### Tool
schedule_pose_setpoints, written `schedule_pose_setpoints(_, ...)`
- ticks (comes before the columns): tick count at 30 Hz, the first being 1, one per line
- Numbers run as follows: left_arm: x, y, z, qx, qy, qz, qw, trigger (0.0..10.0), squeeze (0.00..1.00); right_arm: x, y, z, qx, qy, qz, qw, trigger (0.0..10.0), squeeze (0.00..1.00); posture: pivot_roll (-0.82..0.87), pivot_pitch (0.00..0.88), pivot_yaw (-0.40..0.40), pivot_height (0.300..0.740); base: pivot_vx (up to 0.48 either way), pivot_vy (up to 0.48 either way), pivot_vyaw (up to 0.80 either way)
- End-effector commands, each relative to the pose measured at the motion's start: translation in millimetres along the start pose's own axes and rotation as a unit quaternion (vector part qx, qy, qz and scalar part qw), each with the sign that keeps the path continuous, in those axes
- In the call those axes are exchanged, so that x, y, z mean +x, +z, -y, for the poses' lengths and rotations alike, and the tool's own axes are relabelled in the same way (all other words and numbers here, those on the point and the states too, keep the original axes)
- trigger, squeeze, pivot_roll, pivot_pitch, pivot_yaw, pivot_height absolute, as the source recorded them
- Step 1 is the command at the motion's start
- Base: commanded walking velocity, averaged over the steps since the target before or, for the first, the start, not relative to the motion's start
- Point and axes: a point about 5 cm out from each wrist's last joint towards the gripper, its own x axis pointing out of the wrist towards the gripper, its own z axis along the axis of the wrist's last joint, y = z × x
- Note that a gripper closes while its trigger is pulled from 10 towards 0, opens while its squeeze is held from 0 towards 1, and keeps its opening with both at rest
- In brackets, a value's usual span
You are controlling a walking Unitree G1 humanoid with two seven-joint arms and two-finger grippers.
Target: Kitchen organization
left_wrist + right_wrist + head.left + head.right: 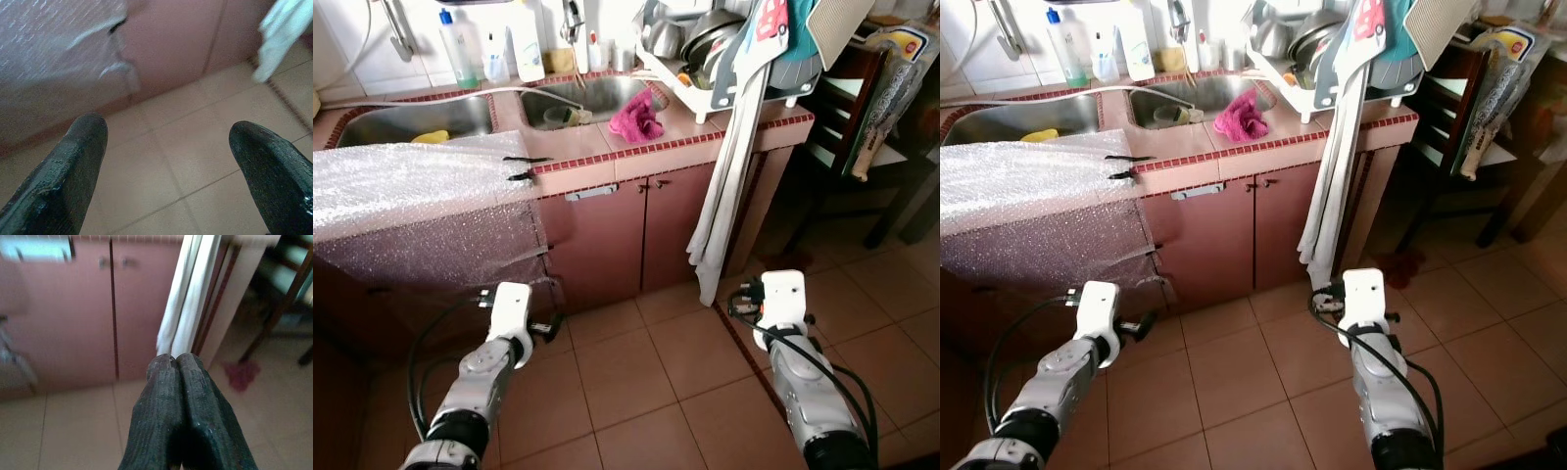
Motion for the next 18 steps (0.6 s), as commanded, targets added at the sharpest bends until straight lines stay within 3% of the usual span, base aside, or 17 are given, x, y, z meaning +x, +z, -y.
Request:
schedule_pose_setpoints(1,-1.4,-12.2,-8.3,0.011,0.026,-0.033,0.999,10.0,0.0,-0.3,-21.7,0.9,0.031,-0.01,-0.06,0.998,10.0,0.0,0.0,0.0,0.02,0.74,0.0,0.0,0.0)
schedule_pose_setpoints(4,-4.6,-25.5,-14.1,0.015,0.048,-0.063,0.997,10.0,0.0,-3.6,-38.2,0.6,0.055,-0.019,-0.106,0.993,10.0,0.0,0.01,0.0,0.017,0.74,0.0,0.0,0.0)
schedule_pose_setpoints(6,-8.0,-39.1,-14.9,0.028,0.059,-0.096,0.993,10.0,0.0,-10.7,-56.7,-4.8,0.024,-0.005,-0.154,0.988,10.0,0.0,0.01,0.0,0.015,0.74,0.0,0.0,0.0)
schedule_pose_setpoints(12,-13.5,-58.3,-12.4,0.043,0.054,-0.14,0.988,10.0,0.0,-22.3,-77.8,-8.3,0.006,-0.001,-0.206,0.978,10.0,0.0,0.02,0.0,0.017,0.74,0.0,0.0,0.0)
schedule_pose_setpoints(14,-15.7,-65.6,-10.6,0.039,0.055,-0.156,0.986,10.0,0.0,-30.3,-90.0,-10.3,0.021,-0.007,-0.234,0.972,10.0,0.0,0.01,0.0,0.017,0.74,0.0,0.0,0.0)
schedule_pose_setpoints(18,-20.7,-79.6,-6.1,0.026,0.048,-0.181,0.982,10.0,0.0,-43.5,-106.6,-11.9,0.005,-0.006,-0.266,0.964,10.0,0.0,0.01,0.0,0.011,0.74,0.0,0.0,0.0)
